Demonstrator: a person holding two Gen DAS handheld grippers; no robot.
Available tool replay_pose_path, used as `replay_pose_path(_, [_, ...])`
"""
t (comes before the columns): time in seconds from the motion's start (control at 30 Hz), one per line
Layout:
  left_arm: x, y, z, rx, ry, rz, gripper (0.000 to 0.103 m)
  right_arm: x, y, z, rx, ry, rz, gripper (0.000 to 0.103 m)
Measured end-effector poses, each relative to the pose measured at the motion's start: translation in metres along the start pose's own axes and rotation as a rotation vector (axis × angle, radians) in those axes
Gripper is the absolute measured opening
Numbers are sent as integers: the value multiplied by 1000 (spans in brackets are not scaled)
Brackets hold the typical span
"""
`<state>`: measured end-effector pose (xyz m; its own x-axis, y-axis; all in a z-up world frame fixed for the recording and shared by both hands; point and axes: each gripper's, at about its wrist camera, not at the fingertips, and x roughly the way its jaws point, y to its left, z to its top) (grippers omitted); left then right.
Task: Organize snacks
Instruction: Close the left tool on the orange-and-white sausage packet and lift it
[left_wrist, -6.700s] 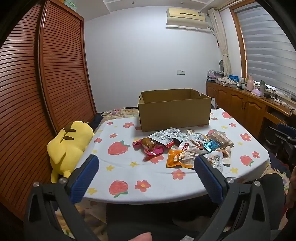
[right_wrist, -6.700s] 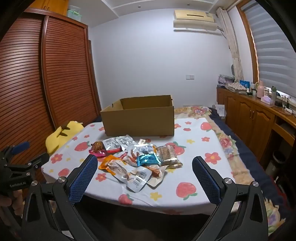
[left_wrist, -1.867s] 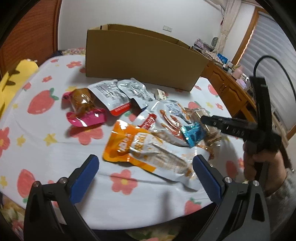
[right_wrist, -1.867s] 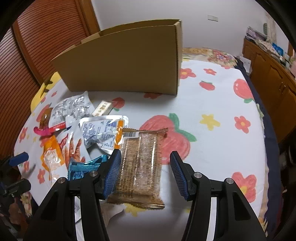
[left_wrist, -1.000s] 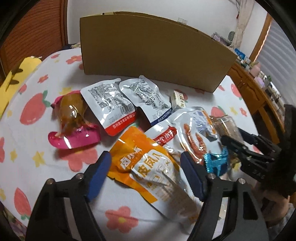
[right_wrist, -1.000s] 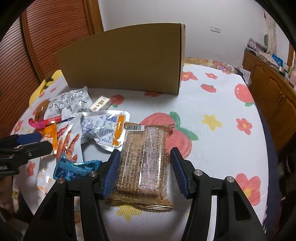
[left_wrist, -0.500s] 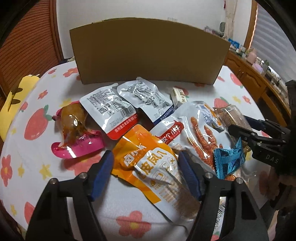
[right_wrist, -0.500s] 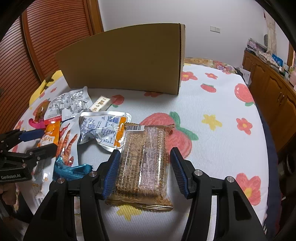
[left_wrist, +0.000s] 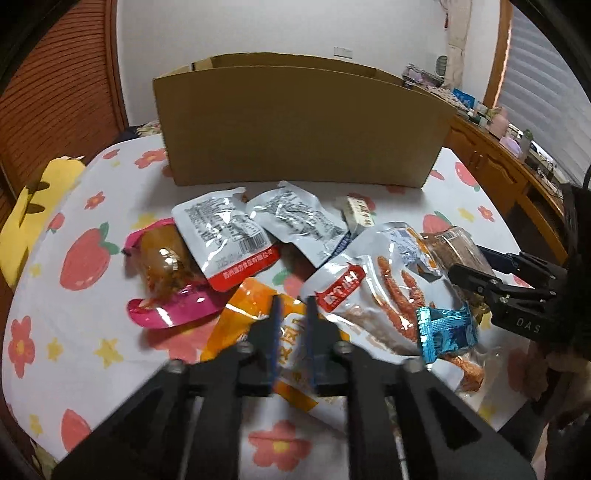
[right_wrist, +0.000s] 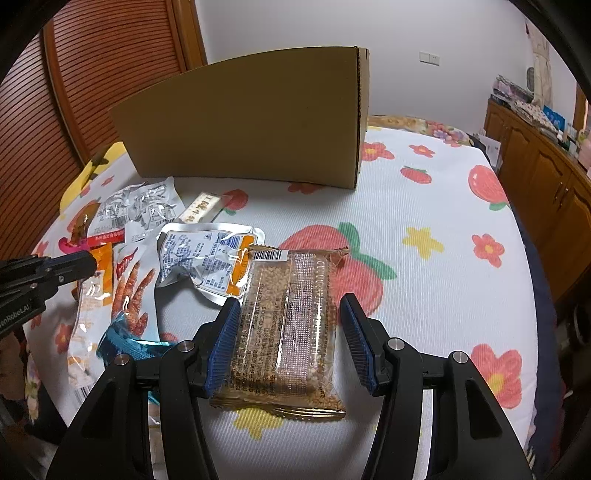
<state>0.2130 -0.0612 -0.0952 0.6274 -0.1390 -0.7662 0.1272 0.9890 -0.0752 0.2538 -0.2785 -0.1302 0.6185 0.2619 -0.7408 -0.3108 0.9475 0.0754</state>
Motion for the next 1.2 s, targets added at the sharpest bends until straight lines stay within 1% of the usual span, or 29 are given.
replay_pose_path(0.03, [1,1,-1,-4,18,37,60,0,0,0,0,0,-1,57])
replay_pose_path(0.07, [2,3,-3,-10,24,43,59,0,0,0,-1,0,-1,57])
replay_pose_path(0.13, [1,9,-8,-26,25,18,60,0,-1,0,1,-1,1,57])
replay_pose_path(0.23, [-3,18,-13,-55,32,3,63,0,-1,-1,1,-1,2,57])
replay_pose_path(0.3, [-2,26,-15,-80,50,-10,74,0,-1,0,2,-1,3,57])
replay_pose_path(0.37, [1,31,-15,-93,68,-23,81,0,-1,0,1,-1,3,57])
replay_pose_path(0.5, [1,44,-14,-146,104,-50,80,-1,-1,-1,4,-2,8,57])
replay_pose_path(0.57, [-3,49,-17,-179,108,-70,80,0,-2,-1,3,-2,8,57])
replay_pose_path(0.73, [-18,62,-31,-284,134,-156,79,0,-2,-1,4,-2,9,57])
replay_pose_path(0.83, [-24,64,-42,-342,158,-219,79,-1,-2,-1,5,-3,10,57])
replay_pose_path(0.97, [-22,52,-43,-349,178,-265,78,-1,-2,-1,4,-2,10,57])
replay_pose_path(1.1, [-15,46,-33,-355,163,-236,77,-1,-2,-2,5,-3,10,57])
replay_pose_path(1.2, [-10,42,-26,-348,161,-228,76,-2,-2,-1,6,-3,11,57])
